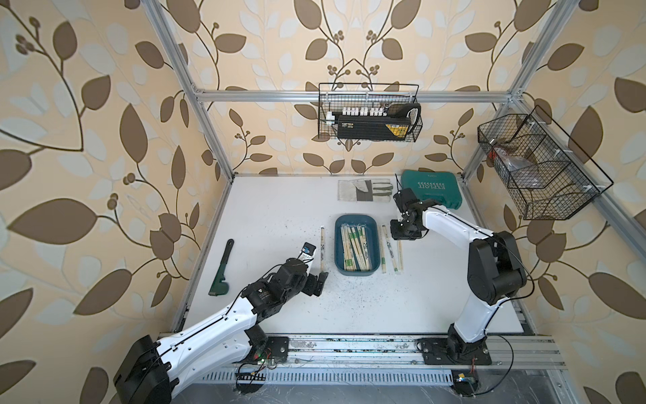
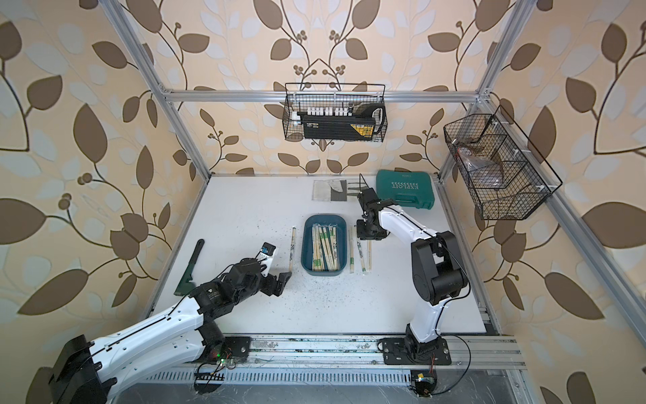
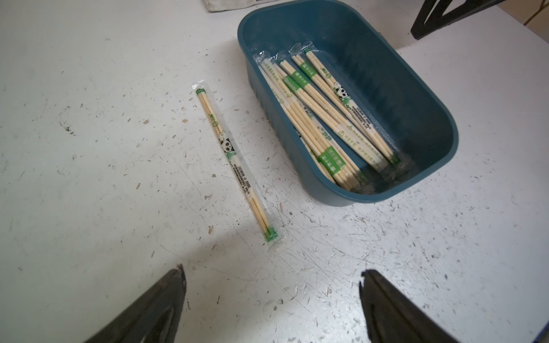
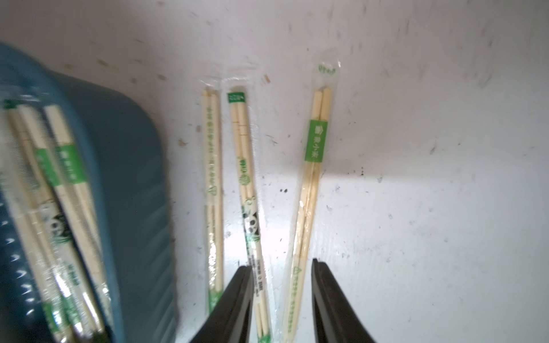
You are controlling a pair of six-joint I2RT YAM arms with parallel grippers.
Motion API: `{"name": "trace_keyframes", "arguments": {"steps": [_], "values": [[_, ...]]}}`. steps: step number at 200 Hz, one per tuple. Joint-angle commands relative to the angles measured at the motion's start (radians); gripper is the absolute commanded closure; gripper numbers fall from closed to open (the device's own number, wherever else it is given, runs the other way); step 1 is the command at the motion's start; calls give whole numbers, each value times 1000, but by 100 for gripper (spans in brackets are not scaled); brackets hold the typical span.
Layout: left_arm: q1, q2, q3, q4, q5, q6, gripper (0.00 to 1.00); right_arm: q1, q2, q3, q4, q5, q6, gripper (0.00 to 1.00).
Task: Take the paired disposable chopsticks out of the storage box
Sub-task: Place the paired disposable chopsticks at the center of the board, then pick up the paired disposable chopsticks from the storage box.
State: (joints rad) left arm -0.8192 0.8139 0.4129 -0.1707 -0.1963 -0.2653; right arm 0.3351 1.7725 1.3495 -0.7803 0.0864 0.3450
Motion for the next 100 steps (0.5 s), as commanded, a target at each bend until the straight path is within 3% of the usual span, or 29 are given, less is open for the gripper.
{"name": "trace_keyframes", "arguments": {"steps": [1, 27, 54, 100], "values": [[0, -55, -6, 6, 27, 18, 4, 80, -63, 58, -78, 36, 27, 64], [0, -130, -29, 9, 46, 30, 1, 193, -87, 94, -63, 24, 53, 63], [1, -170, -40, 8, 49, 34, 1, 286, -12, 170, -73, 24, 66, 65], [0, -114, -23, 10, 57, 35, 1, 332, 174, 270, -79, 23, 67, 75]]}}
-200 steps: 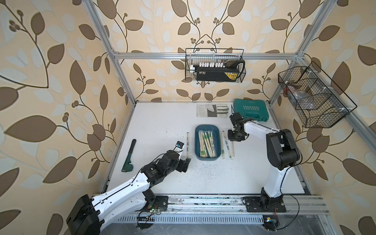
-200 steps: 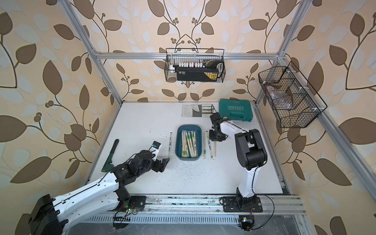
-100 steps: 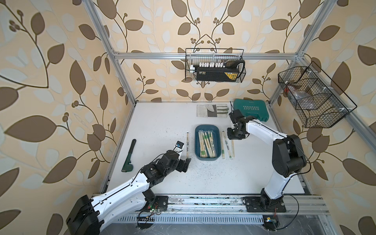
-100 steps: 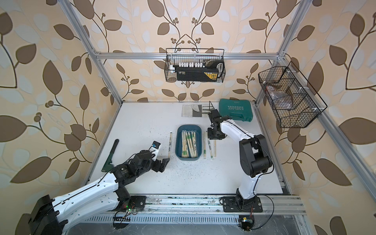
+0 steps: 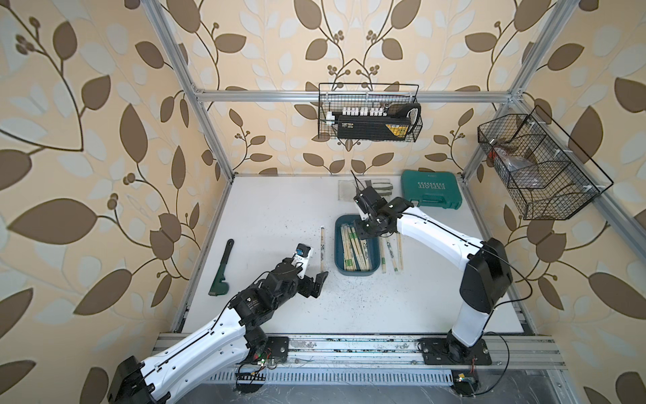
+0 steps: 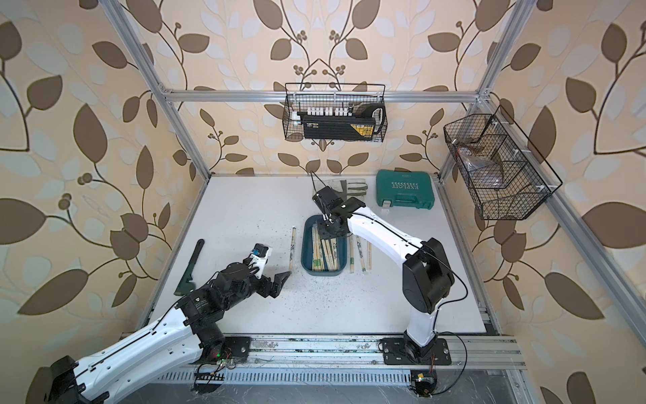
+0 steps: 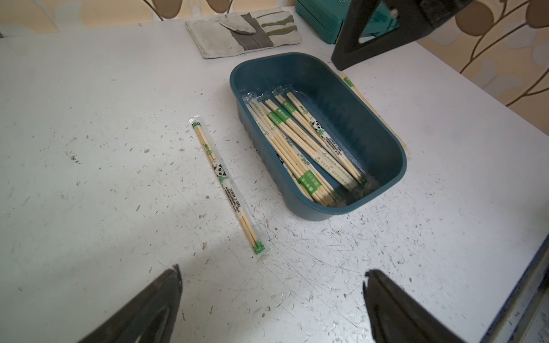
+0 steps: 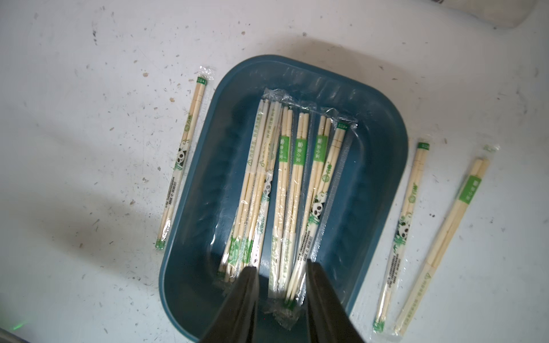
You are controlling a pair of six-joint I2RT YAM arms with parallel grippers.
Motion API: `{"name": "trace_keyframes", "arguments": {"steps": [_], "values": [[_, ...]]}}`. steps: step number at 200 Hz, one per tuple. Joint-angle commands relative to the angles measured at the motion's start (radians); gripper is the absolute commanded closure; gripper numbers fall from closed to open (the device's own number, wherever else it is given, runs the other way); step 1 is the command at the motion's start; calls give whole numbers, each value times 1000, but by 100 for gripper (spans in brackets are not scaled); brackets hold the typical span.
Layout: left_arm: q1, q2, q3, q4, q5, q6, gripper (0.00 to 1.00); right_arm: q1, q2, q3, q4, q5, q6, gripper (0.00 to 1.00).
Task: Take the paired disposable chopsticks out of the storage box
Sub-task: Pick up the paired disposable chopsticks from the storage box.
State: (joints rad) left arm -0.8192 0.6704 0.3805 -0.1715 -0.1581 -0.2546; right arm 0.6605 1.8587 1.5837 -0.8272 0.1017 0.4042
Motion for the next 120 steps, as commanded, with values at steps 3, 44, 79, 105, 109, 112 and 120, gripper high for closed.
{"name": "trace_keyframes", "arguments": {"steps": [3, 44, 79, 105, 109, 112, 120], "values": [[1, 35, 10, 11, 20, 25, 1, 7, 96, 39, -31, 7, 9, 76], [-1, 66, 19, 15, 23, 27, 1, 7, 194, 76, -2, -42, 14, 75], [0, 67, 17, 20, 19, 28, 1, 7, 258, 113, 15, -105, 27, 69], [0, 73, 17, 23, 19, 28, 1, 5, 299, 138, 21, -117, 36, 68], [0, 74, 18, 23, 19, 28, 1, 5, 304, 142, 21, -118, 37, 68], [0, 76, 17, 24, 19, 27, 1, 5, 309, 144, 20, -119, 37, 68], [0, 78, 18, 24, 18, 27, 1, 4, 318, 150, 23, -119, 37, 68]]}}
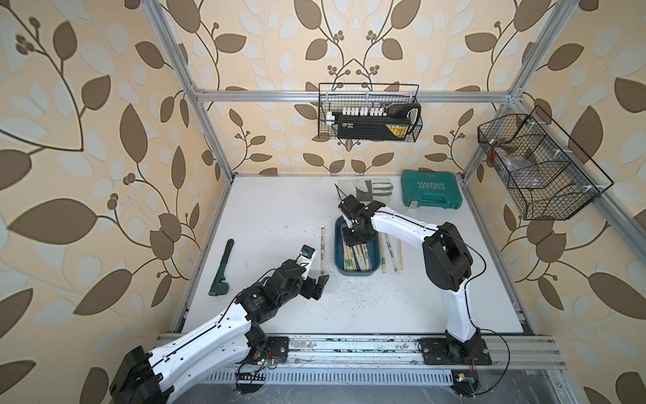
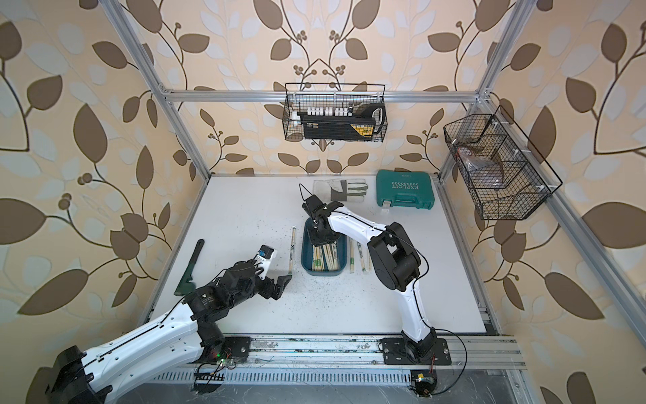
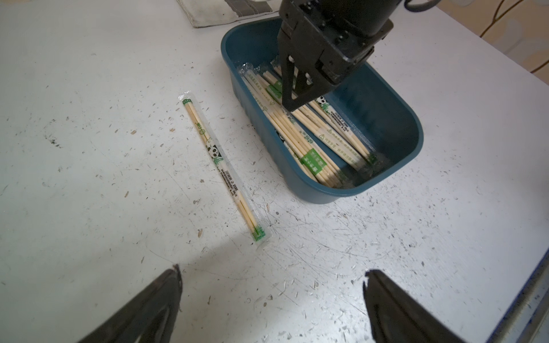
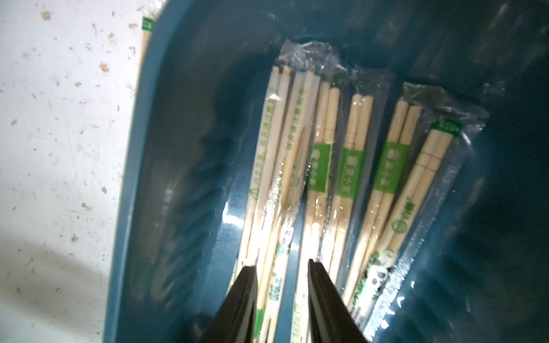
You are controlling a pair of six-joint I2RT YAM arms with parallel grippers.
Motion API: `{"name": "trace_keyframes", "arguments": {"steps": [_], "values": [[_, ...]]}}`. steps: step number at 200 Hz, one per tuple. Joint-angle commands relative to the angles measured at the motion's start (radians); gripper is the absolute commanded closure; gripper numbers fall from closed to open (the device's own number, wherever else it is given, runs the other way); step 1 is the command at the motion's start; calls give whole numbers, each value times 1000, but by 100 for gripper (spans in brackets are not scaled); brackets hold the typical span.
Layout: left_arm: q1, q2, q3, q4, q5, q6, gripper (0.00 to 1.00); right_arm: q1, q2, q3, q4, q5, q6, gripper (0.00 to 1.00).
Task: Take the paired disposable chopsticks out of the storage box
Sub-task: Pick up the paired disposable chopsticks from the storage box.
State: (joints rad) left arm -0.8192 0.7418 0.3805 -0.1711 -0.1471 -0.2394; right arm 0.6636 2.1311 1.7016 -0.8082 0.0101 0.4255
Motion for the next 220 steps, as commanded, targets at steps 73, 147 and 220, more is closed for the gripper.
{"name": "trace_keyframes", "arguments": {"steps": [73, 147, 220], "values": [[0, 10, 20, 26, 3, 12, 1, -24, 105, 43, 29, -45, 23, 72], [0, 10, 20, 24, 0, 9, 1, -35, 134, 50, 36, -65, 25, 77], [0, 10, 22, 22, -2, 9, 1, -39, 149, 61, 24, -48, 32, 83]]}}
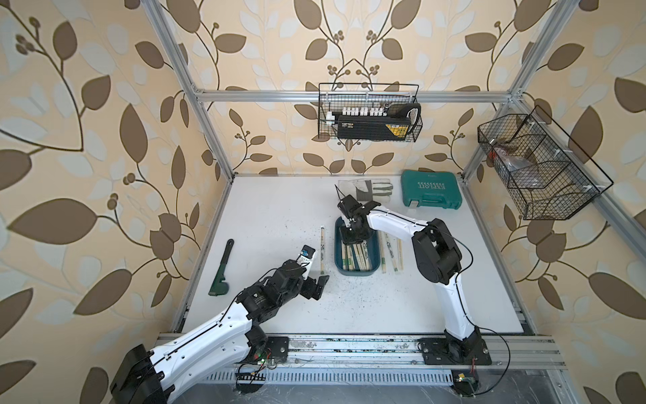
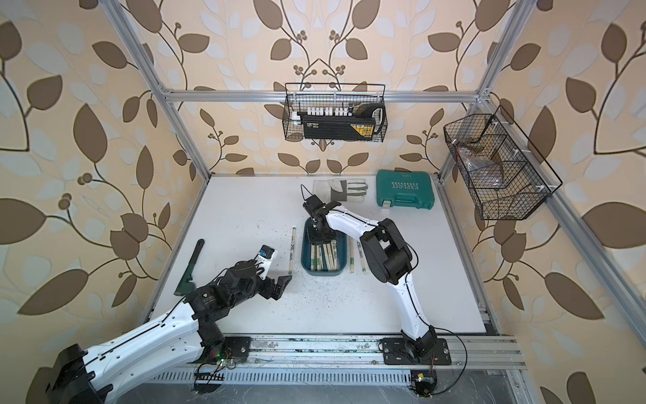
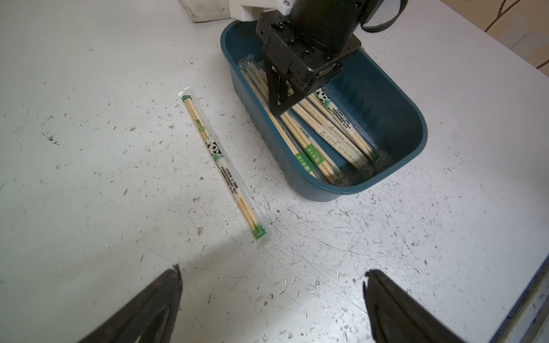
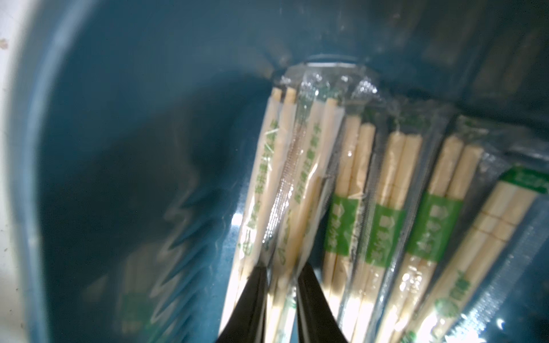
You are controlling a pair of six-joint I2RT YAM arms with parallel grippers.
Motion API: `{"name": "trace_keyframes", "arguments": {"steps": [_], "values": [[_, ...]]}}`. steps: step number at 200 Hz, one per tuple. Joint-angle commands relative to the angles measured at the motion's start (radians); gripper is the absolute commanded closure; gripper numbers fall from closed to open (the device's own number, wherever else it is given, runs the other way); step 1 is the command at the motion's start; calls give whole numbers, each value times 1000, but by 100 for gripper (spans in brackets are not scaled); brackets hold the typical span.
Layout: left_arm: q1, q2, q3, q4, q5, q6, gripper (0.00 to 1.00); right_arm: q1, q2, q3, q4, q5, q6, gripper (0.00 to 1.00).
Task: Take the paired disposable chopsticks out of the storage box
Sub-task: Pick up the paired disposable chopsticks from the storage box.
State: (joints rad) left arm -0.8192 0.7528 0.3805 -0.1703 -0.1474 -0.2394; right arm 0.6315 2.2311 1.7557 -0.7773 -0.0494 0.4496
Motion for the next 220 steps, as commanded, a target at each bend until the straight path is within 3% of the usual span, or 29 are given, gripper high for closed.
{"name": "trace_keyframes", "arguments": {"steps": [1, 25, 92, 220], "values": [[0, -1, 20, 21, -1, 9, 1, -7, 49, 7, -7, 11, 8, 83], [-1, -4, 19, 20, -3, 7, 1, -8, 40, 2, -8, 14, 12, 90], [0, -4, 19, 18, -6, 6, 1, -9, -59, -4, -13, 20, 63, 94], [0, 4, 18, 27, -8, 5, 1, -48, -207, -36, -36, -20, 17, 94]]}}
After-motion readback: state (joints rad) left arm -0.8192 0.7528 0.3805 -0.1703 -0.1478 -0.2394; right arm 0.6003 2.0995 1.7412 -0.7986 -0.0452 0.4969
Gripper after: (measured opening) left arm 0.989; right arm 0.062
